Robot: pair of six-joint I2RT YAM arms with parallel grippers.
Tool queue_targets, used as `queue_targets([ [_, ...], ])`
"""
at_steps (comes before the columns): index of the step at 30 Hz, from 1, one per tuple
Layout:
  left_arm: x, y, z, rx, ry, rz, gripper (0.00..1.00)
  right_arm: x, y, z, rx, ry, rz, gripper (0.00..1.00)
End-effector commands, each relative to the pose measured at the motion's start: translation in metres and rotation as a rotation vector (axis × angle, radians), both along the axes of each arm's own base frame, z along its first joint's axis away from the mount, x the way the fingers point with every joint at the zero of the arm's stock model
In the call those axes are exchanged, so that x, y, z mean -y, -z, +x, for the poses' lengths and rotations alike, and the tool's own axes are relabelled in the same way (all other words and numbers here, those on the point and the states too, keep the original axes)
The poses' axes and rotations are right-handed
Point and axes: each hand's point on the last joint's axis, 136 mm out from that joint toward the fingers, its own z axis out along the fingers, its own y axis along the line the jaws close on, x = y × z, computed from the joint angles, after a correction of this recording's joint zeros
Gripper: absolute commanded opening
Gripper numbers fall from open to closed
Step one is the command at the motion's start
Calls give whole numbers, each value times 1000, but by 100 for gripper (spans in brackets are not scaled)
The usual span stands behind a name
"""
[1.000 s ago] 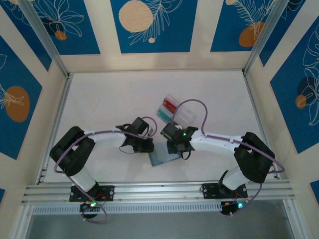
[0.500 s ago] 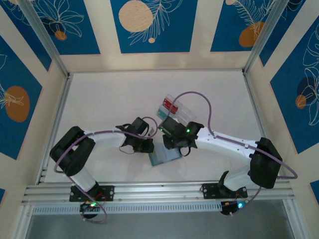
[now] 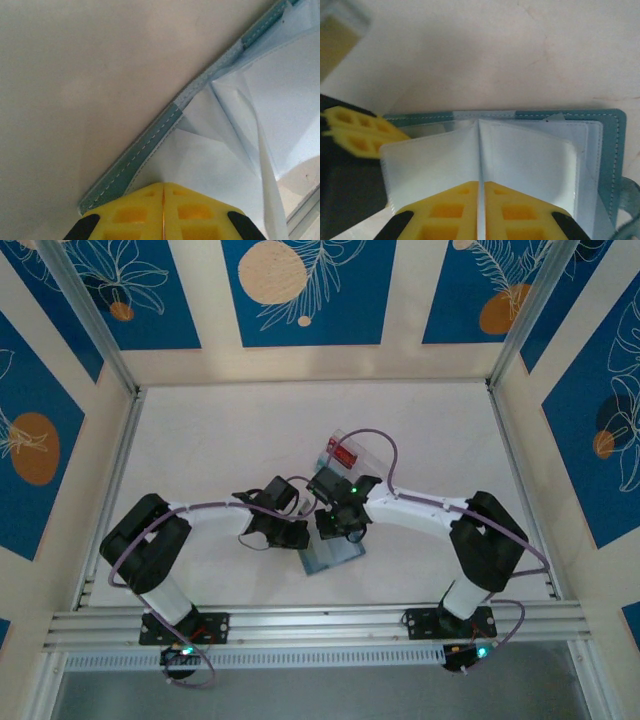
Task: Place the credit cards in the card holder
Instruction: Flip over the card slot in the card holder.
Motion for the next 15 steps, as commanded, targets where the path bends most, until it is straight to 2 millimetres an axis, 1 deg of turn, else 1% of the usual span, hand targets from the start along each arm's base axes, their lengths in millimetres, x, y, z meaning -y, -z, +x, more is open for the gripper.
queue_targets([
  [1, -7, 3, -12, -64, 27, 36, 8, -11, 19, -14, -96, -40, 58, 17],
  [4, -10, -6, -7, -70, 6, 21, 7, -15, 31, -15, -129, -45, 78, 26],
  [7, -14, -15, -2, -73, -23, -12, 8, -15, 43, -14, -169, -39, 81, 30],
  [11, -14, -30, 6, -107, -77, -106, 9, -15, 51, -13, -190, -30, 80, 41],
  [13, -20, -38, 10, -110, -115, -124, 10, -13, 54, -11, -204, -10, 83, 45],
  [15, -27, -45, 13, -94, -143, -113, 11, -9, 58, -10, -221, 16, 80, 46],
])
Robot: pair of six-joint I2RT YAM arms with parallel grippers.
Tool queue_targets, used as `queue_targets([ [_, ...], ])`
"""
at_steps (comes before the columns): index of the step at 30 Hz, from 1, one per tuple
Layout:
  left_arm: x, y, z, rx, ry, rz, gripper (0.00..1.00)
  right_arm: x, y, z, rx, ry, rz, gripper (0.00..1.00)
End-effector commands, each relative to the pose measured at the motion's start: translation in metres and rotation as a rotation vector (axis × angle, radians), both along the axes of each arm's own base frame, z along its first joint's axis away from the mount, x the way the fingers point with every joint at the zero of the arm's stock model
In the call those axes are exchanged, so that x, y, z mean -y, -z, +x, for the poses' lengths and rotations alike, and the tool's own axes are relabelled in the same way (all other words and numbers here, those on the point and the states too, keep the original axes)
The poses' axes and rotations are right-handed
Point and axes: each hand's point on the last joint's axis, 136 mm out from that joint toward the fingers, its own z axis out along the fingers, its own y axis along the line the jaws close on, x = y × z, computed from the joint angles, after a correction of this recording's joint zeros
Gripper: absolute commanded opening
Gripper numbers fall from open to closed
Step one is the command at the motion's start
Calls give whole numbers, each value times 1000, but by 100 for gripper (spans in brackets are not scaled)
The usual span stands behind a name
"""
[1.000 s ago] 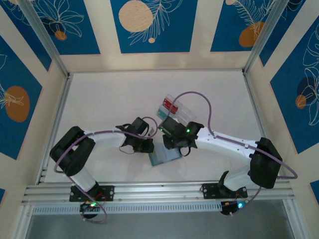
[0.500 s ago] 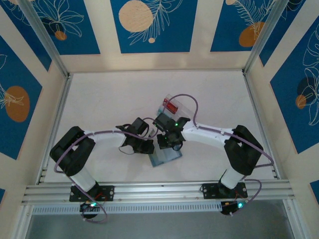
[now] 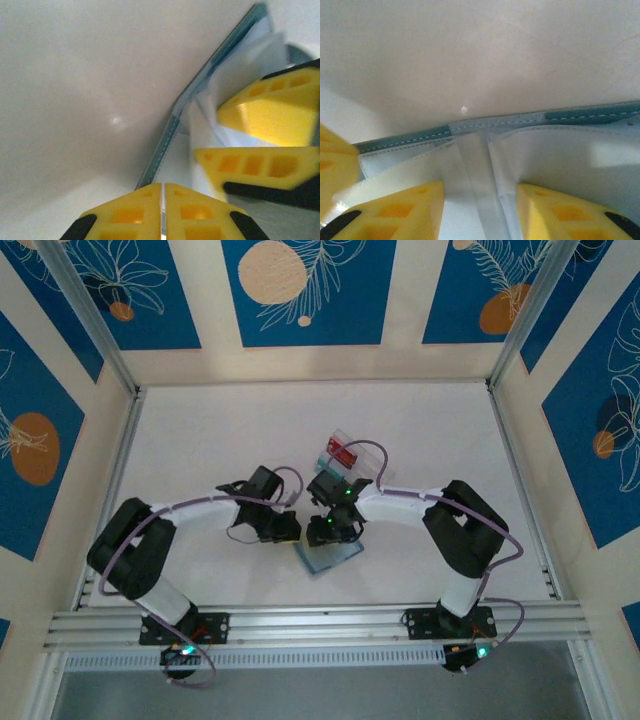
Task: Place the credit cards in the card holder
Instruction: Flip over the card slot in the card holder.
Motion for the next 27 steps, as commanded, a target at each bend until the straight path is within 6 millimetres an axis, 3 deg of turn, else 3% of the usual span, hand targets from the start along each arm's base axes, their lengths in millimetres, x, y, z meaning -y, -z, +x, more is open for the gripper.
queue_targets([
  [1, -9, -19, -3, -8, -35, -12, 11, 12, 23, -1, -61, 42, -39, 47],
  [6, -16, -37, 3, 32, -49, 22, 13, 19, 29, 5, -93, 122, -42, 46],
  [17, 4, -40, 11, 4, -32, -42, 13, -6, 25, 21, -109, 386, 44, 36],
  [21, 8, -34, 7, -7, -17, -41, 13, -11, 19, 20, -71, 413, 6, 36],
  [27, 10, -5, 0, -50, -6, 9, 12, -8, 20, 19, -76, 444, -14, 35],
])
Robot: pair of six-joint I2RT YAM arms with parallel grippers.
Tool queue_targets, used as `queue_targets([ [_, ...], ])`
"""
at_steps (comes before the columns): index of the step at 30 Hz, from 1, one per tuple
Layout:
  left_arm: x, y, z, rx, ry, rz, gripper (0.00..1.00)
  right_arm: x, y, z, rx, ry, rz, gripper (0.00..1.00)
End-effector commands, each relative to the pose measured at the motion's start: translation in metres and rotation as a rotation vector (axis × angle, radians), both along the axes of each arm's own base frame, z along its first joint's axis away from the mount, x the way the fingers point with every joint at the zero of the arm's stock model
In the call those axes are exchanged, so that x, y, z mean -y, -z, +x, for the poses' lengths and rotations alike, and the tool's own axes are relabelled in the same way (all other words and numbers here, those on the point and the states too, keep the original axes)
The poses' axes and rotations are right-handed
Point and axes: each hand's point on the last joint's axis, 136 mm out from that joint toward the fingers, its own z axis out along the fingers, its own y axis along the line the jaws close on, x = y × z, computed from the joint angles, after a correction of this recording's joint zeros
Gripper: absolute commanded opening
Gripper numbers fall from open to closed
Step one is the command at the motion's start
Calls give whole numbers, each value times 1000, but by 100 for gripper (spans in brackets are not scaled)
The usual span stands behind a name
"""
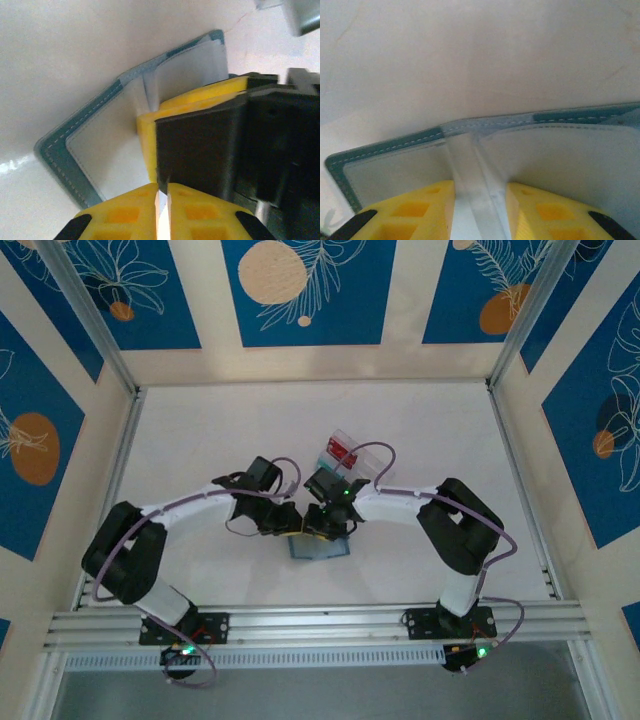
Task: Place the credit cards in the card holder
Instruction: Flip over the card slot in the card holder.
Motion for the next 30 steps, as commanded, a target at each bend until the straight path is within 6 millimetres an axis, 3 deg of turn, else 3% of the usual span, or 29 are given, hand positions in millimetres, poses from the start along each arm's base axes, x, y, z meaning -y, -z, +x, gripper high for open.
queue_targets([
  [1, 0, 17, -5, -38, 0, 26, 11, 13, 20, -5, -46, 57, -74, 35],
  [11, -17, 55, -14, -79, -9, 129, 9, 9, 11, -1, -41, 57, -31, 40],
  [19, -28, 72, -15, -76, 7, 195, 9, 3, -2, 4, -3, 7, 1, 40],
  [23, -34, 75, -15, -64, 30, 231, 9, 13, -18, 9, 62, -39, -51, 41],
  [30, -38, 67, -10, -18, 67, 256, 9, 51, -70, 30, 251, -172, -231, 53],
])
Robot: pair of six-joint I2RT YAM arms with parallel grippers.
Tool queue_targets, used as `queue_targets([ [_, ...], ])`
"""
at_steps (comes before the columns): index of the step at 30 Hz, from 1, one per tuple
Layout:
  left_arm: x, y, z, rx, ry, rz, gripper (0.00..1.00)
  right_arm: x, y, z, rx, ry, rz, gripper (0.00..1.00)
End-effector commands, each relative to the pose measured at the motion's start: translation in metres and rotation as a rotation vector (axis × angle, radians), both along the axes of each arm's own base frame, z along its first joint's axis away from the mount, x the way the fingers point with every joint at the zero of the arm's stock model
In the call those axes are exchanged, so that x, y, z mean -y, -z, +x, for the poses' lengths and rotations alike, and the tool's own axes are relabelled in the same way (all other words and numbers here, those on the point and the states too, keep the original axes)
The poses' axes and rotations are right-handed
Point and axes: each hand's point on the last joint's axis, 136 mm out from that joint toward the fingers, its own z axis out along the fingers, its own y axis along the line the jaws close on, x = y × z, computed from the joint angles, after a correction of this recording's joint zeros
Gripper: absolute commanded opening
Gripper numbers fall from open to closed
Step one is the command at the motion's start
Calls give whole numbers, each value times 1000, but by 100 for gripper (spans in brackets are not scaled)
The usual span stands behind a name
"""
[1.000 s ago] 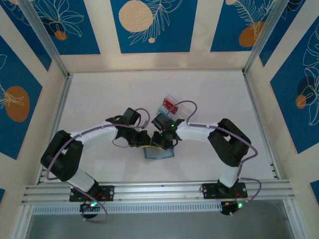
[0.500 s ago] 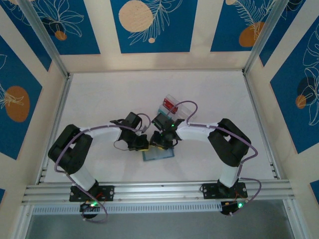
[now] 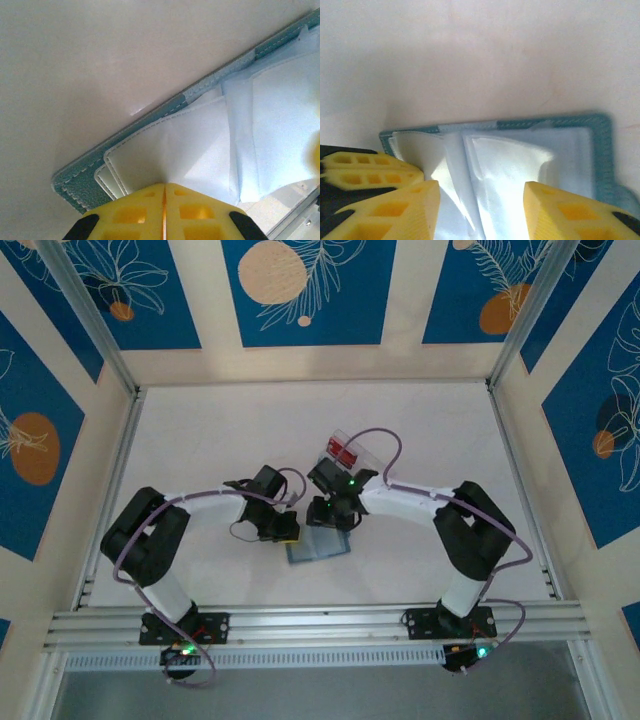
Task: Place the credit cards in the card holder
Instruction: Flip over the card slot in the card holder, then pick up the credit card from the storage box.
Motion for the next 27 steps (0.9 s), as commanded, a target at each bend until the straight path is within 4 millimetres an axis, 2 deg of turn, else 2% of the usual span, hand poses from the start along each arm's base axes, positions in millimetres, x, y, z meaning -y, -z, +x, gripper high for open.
queue_targets([
  [1, -24, 17, -10, -17, 30, 136, 9, 34, -38, 14, 141, -86, -154, 55],
  [6, -22, 17, -9, -14, 35, 130, 9, 78, -60, 40, 255, -123, -383, 69],
  [9, -20, 17, -8, -16, 34, 120, 9, 100, -61, 53, 288, -158, -561, 76],
  [13, -19, 17, -9, -17, 35, 115, 9, 119, -54, 67, 298, -184, -710, 81],
  [19, -18, 16, -9, -16, 34, 103, 9, 122, -40, 82, 307, -227, -823, 87],
  [27, -16, 14, -8, -9, 34, 95, 8, 118, -22, 91, 298, -264, -887, 89],
])
